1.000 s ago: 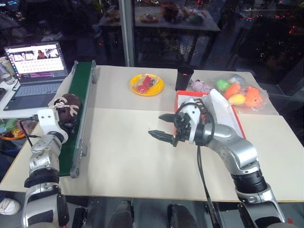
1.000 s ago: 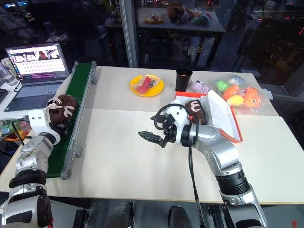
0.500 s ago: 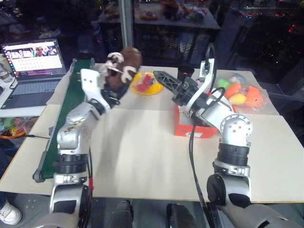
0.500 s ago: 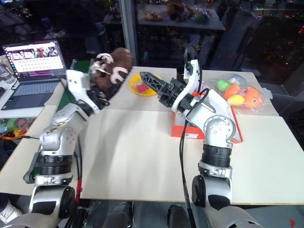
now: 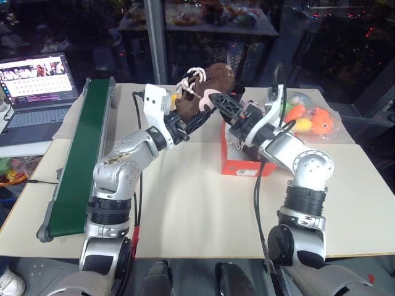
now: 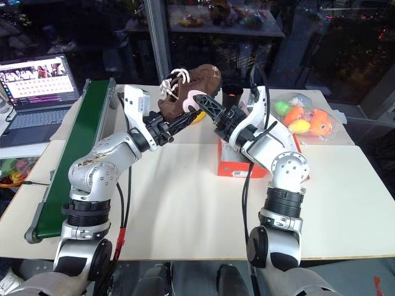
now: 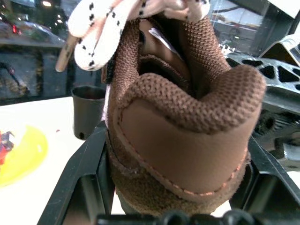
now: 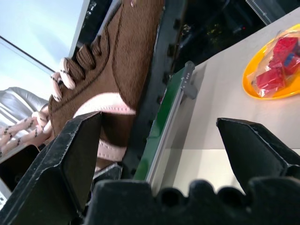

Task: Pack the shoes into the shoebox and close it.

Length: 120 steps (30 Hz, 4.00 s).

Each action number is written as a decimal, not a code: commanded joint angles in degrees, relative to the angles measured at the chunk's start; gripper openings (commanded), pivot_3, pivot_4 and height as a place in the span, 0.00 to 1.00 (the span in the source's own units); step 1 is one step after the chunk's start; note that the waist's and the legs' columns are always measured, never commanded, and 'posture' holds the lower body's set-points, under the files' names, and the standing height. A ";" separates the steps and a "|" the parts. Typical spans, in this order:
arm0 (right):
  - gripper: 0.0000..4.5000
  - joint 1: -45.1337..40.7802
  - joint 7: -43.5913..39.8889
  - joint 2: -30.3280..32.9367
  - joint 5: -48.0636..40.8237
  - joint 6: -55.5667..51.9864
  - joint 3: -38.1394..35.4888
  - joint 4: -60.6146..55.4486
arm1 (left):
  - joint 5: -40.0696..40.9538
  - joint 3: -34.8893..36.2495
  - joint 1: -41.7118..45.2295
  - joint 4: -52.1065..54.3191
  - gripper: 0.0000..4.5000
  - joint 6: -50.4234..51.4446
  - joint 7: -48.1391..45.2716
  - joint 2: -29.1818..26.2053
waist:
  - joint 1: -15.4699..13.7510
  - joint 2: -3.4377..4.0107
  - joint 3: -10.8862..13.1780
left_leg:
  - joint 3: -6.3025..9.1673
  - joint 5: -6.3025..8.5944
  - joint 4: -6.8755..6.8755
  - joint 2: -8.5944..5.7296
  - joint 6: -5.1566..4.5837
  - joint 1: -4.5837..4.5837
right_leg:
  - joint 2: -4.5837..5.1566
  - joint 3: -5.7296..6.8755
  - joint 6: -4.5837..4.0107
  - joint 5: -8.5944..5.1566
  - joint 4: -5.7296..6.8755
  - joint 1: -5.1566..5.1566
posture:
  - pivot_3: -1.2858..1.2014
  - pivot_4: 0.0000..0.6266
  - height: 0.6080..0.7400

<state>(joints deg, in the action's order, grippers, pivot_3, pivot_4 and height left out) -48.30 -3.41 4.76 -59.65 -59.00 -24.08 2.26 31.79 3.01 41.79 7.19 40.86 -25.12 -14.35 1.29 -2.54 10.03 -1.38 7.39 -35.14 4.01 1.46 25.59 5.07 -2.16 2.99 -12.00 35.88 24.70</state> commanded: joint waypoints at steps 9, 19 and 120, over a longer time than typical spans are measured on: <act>0.24 -2.42 1.61 -0.19 -2.87 4.24 -1.58 -0.90 | 3.77 -0.57 0.44 5.16 0.55 4.33 -0.31 2.46 | -0.08 0.01 0.01 | 0.00 0.00 0.01 -0.01 0.00 0.03 | 0.00 -0.01 0.00 0.00 -0.02 0.01 | 0.52 0.24 0.97; 0.08 -4.81 0.26 8.95 4.15 6.00 1.24 0.78 | 3.22 2.40 -0.51 3.18 1.00 5.14 -0.34 -2.13 | -0.10 0.05 0.04 | 0.02 0.00 -0.01 -0.01 0.00 0.03 | 0.00 0.00 0.00 -0.01 -0.02 0.01 | 0.52 0.24 0.97; 0.99 4.68 -74.42 44.81 54.50 8.79 37.53 -3.30 | -2.71 -5.58 -7.19 8.11 1.00 2.50 -15.58 -16.75 | -0.53 0.22 0.21 | 0.00 0.09 -0.74 -0.06 0.02 -0.16 | 0.05 -0.08 0.40 -0.32 0.20 -0.35 | 0.52 0.24 0.97</act>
<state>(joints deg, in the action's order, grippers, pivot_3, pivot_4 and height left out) -42.35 -78.17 48.03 -2.11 -46.42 17.43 3.62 29.17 -2.39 32.95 13.63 43.97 -39.73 -30.62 0.76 -2.32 10.23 -1.38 7.49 -35.88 3.96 1.48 25.43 5.11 -2.23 3.37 -12.35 36.08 24.35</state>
